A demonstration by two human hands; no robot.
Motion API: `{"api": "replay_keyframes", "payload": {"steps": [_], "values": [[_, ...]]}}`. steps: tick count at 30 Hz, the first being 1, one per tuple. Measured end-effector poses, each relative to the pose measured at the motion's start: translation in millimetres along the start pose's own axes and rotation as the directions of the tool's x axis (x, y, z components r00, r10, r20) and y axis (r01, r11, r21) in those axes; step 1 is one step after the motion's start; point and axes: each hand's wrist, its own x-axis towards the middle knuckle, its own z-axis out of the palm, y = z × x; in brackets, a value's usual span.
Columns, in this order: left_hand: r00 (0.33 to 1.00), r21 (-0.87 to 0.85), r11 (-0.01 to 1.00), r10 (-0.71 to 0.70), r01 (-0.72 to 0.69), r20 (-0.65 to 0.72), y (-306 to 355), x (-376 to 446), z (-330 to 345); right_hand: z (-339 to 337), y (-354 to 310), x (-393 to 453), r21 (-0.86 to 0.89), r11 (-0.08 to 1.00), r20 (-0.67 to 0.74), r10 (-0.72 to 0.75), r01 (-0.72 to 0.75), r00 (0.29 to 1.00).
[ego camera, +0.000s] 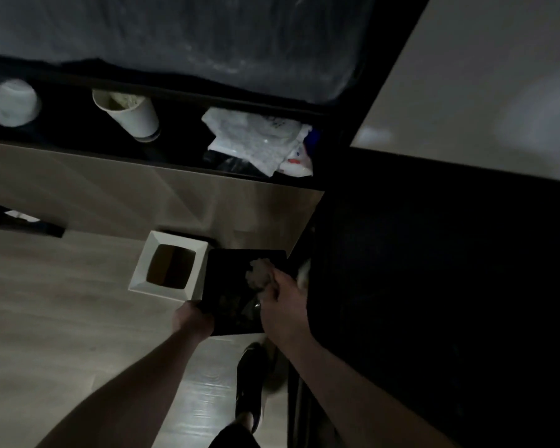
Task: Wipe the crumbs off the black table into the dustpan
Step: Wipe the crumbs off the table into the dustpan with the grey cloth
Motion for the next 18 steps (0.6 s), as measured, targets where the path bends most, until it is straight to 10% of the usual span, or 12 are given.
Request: {"api": "replay_keyframes", "payload": {"steps": [8,18], "values": [[0.999,0.052,0.998,-0.018,0.017,0.026,-49.6,81.5,71.9,77.0,77.9,69.8,0.094,0.905,-0.178,0.425,-0.415,0.887],[0.999,-0.025,1.0,-0.004,0.006,0.054,-75.7,161.4,158.9,141.3,157.3,124.4,0.0,0.882,-0.235,0.458,-0.471,0.857]]}}
